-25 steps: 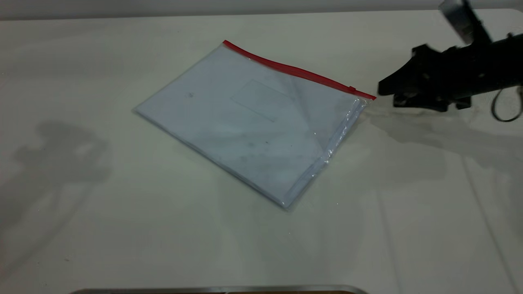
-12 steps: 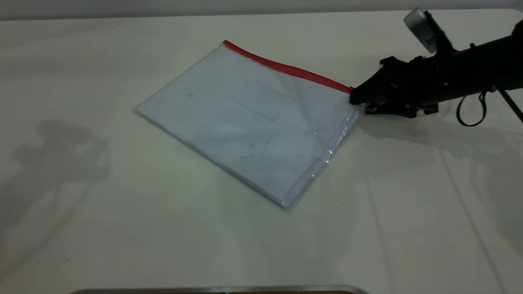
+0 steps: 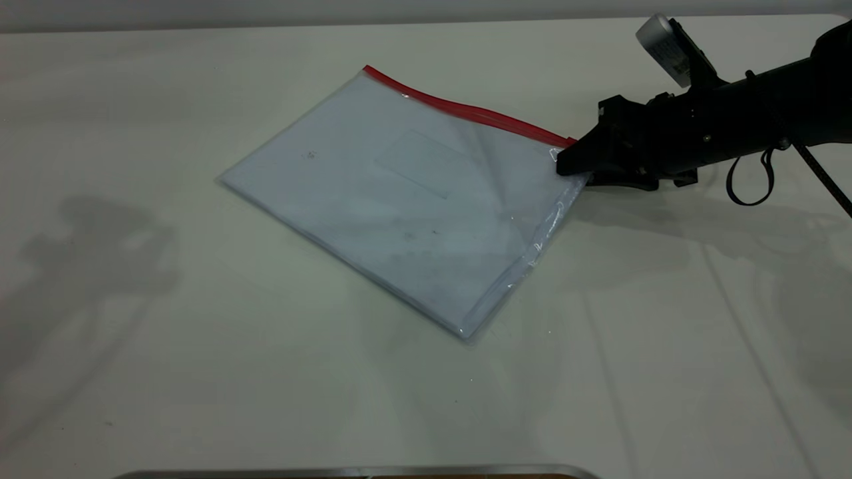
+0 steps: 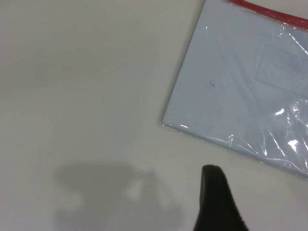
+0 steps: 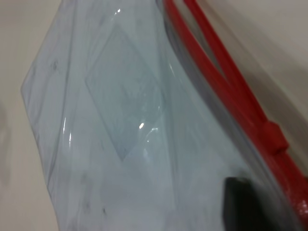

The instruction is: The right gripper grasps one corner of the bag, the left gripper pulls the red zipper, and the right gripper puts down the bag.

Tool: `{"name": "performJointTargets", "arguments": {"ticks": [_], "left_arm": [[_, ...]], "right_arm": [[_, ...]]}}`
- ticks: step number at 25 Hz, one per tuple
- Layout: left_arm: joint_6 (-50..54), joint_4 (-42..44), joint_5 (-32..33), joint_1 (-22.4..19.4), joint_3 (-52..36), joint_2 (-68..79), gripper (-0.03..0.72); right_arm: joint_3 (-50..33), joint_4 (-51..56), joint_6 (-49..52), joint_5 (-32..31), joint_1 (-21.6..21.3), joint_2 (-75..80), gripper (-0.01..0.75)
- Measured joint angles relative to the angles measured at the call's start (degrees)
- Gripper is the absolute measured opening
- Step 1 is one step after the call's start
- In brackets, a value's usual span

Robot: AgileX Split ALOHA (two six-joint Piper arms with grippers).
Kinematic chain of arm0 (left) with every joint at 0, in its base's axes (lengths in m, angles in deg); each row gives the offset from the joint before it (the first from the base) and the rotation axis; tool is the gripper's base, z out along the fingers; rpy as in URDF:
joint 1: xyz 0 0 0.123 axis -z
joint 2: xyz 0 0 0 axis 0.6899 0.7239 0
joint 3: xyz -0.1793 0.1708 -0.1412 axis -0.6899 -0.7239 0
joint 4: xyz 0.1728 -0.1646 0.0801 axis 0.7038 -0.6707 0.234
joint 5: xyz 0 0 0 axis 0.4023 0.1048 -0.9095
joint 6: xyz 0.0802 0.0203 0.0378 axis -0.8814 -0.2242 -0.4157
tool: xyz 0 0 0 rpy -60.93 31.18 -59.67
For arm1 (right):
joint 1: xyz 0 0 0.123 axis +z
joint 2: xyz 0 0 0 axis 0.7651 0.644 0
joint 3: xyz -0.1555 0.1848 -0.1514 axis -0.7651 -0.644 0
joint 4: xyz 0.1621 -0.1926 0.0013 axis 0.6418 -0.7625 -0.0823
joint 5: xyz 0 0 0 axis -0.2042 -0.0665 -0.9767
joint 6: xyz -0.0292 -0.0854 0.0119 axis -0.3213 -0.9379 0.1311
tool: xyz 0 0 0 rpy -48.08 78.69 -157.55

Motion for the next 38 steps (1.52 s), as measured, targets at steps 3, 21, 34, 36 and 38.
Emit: {"name": "performJointTargets", "arguments": {"ticks": [3,21,34,36,38], "left_arm": [[-0.1,0.0,-0.1,0.0,0.0,0.0,0.515],[-10.1,-10.7,-1.8,3.1,4.3,13.8,0.515],[-33.8,-21.3,15.9,11.7,28.6,35.7,0.515],[-36.6,-21.3,20.8,12.6,33.1,39.2,0.515],[-38.0,-21.3,25.1,13.4,37.1,42.8,0.515]], "right_arm": [[0.0,0.1,-0.7,-1.6,0.0,0.0,0.041],[2.0,-36.4,15.9,5.0,2.5,-15.9,0.033],[3.4,-33.3,8.4,2.3,16.5,-17.1,0.033],[3.4,-32.6,8.0,2.8,16.6,-17.1,0.033],[3.4,-31.9,7.1,3.2,16.6,-17.2,0.033]]}}
